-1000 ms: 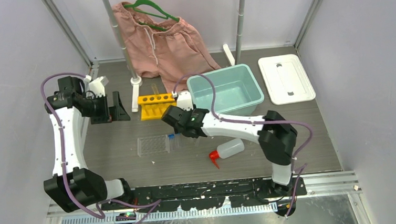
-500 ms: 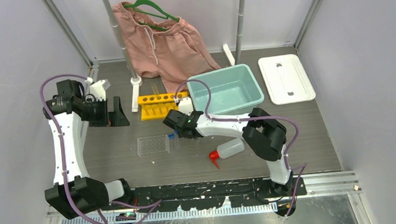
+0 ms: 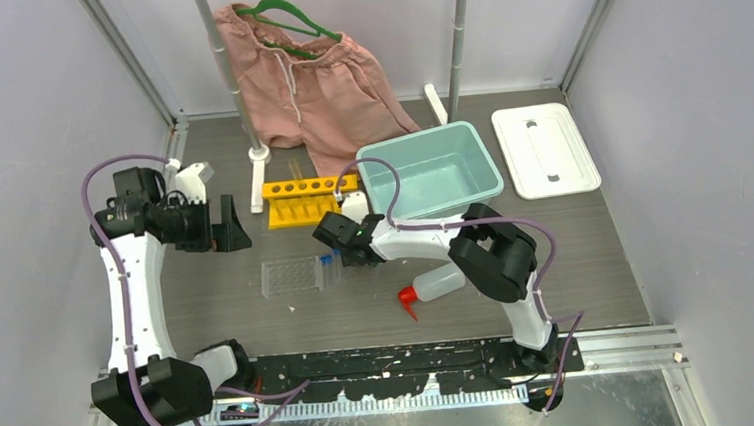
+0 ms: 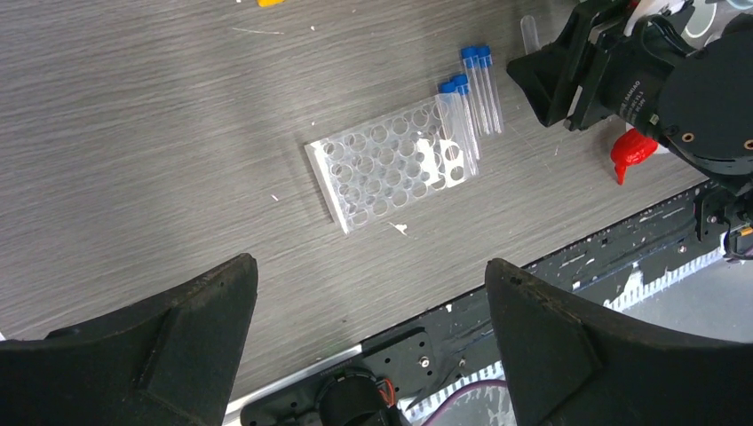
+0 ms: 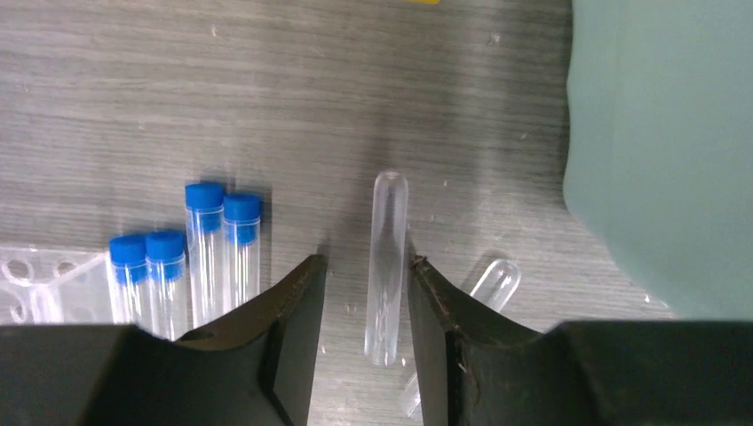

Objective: Organize the chemistry lab equipment

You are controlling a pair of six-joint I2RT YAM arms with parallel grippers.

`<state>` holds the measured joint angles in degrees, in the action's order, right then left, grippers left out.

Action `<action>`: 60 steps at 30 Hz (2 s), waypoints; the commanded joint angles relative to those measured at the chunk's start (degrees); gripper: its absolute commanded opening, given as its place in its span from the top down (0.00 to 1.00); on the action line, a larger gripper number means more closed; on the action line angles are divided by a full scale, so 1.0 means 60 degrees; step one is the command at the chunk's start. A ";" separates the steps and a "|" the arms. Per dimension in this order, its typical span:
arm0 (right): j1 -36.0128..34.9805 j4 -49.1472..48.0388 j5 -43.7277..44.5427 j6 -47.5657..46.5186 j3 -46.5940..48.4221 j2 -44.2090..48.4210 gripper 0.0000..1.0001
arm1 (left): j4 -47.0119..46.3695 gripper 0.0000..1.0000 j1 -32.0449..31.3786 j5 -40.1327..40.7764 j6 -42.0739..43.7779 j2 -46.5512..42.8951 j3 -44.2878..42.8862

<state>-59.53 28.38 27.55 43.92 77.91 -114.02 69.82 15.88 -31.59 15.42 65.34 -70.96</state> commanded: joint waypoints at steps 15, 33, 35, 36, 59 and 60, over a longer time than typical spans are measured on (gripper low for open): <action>-0.0047 0.0033 0.0227 0.0168 0.0534 0.0007 0.97 | 0.0393 0.00 0.0069 -0.1028 0.0409 0.0157 -0.0463; -0.0477 -0.0916 -0.2212 0.0823 0.3727 0.1725 0.99 | 0.1122 0.16 0.0063 -0.4343 0.0739 0.0092 -0.0509; -0.0567 -0.1293 -0.2580 0.1002 0.4049 0.1532 0.99 | 0.1059 0.18 0.0071 -0.4563 0.0688 -0.0044 -0.0445; -0.0622 -0.1439 -0.2678 0.1052 0.4185 0.1445 0.99 | 0.1019 0.19 0.0072 -0.4633 0.0672 -0.0101 -0.0388; -0.1015 -0.3195 -0.3370 0.1810 0.4085 0.1174 0.99 | 0.0113 0.64 0.0066 -0.4592 -0.0292 -0.0208 -0.0039; -0.1019 -0.3251 -0.3395 0.1850 0.4035 0.1181 0.99 | 0.0084 0.67 0.0073 -0.4560 -0.0317 -0.0211 -0.0031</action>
<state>-65.08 13.43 8.75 53.39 102.50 -108.73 72.90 15.92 -58.04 14.94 64.86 -71.18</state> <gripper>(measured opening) 0.223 0.375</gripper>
